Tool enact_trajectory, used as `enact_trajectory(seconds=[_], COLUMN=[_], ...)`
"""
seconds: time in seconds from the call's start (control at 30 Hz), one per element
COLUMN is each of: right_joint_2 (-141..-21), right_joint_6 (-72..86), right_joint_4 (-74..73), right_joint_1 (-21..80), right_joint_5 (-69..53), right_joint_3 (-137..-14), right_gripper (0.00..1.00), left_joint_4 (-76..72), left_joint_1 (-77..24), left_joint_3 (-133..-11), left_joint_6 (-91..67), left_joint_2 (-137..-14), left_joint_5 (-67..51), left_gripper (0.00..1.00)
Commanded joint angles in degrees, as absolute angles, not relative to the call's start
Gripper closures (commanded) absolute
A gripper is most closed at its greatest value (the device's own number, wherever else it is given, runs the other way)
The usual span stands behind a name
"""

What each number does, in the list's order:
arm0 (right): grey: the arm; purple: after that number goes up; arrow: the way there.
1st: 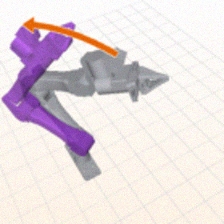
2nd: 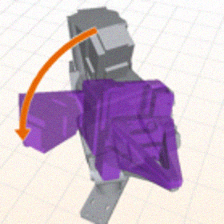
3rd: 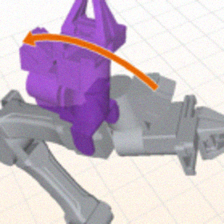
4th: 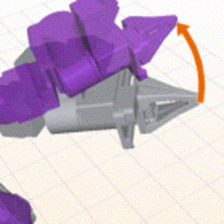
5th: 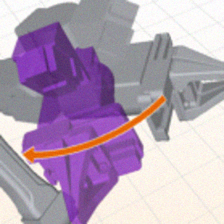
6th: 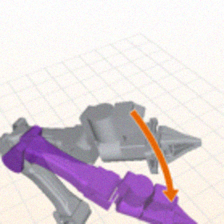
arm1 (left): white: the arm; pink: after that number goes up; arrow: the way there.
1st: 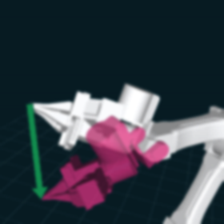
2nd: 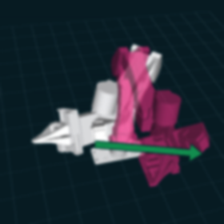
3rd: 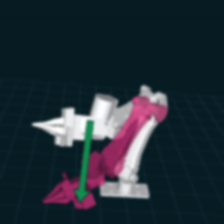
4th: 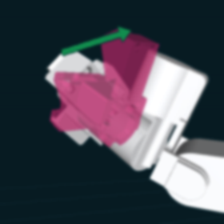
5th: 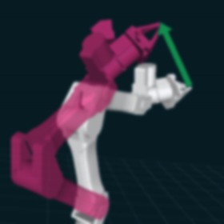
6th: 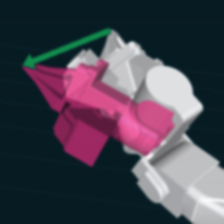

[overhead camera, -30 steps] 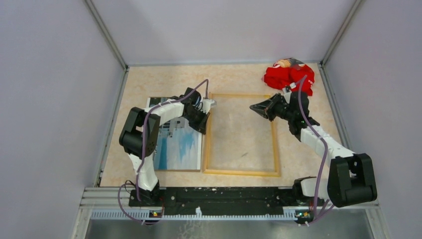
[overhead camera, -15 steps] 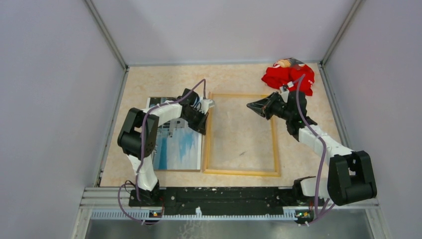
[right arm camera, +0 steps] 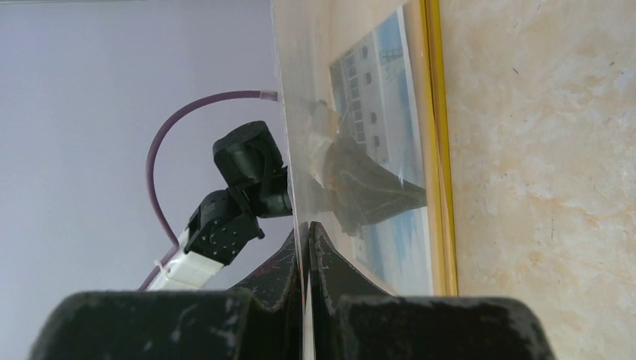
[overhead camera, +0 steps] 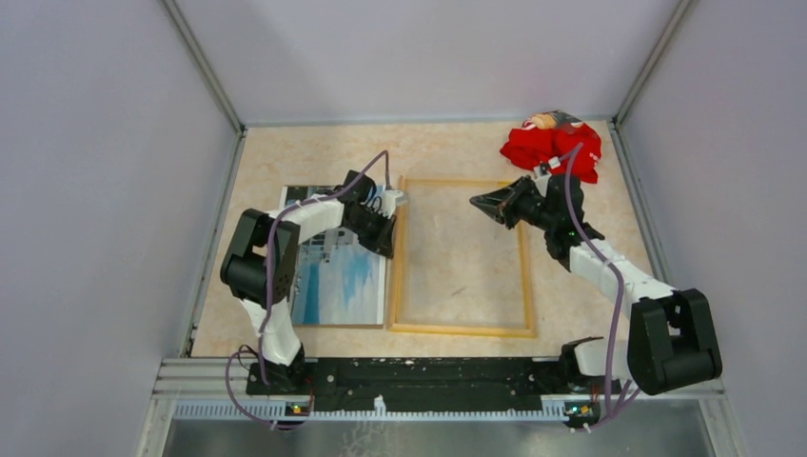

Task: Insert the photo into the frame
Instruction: Place the photo frame item in the photo frame.

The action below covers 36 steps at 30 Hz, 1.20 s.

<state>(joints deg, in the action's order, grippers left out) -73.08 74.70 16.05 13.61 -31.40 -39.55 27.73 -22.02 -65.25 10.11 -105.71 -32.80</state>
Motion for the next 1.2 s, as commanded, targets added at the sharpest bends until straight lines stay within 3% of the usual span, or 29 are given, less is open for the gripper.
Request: enact_trajectory(seconds=[0.0,0.77,1.17], right_joint_2=[-71.3,-73.6,-64.8], right_joint_6=[75.8,75.9,71.4], right_joint_4=[16.3,19.1,12.6], right_joint_1=[16.6,18.6,14.9], right_joint_5=[-30.0,-27.2,-27.4], right_joint_3=[-43.3,-38.0,-31.0], right_gripper=[1.00,1.00,1.00], left_joint_4=[24.3,23.6,22.5], left_joint_1=[-22.0,-21.8,-20.8], left_joint_3=[-64.2,-63.4,-61.8], left_joint_6=[8.8,8.3,7.9], left_joint_2=[-102.3,-102.1,-100.8], left_joint_5=[-37.5,-38.9,-39.1], left_gripper=[0.91,0.89,0.90])
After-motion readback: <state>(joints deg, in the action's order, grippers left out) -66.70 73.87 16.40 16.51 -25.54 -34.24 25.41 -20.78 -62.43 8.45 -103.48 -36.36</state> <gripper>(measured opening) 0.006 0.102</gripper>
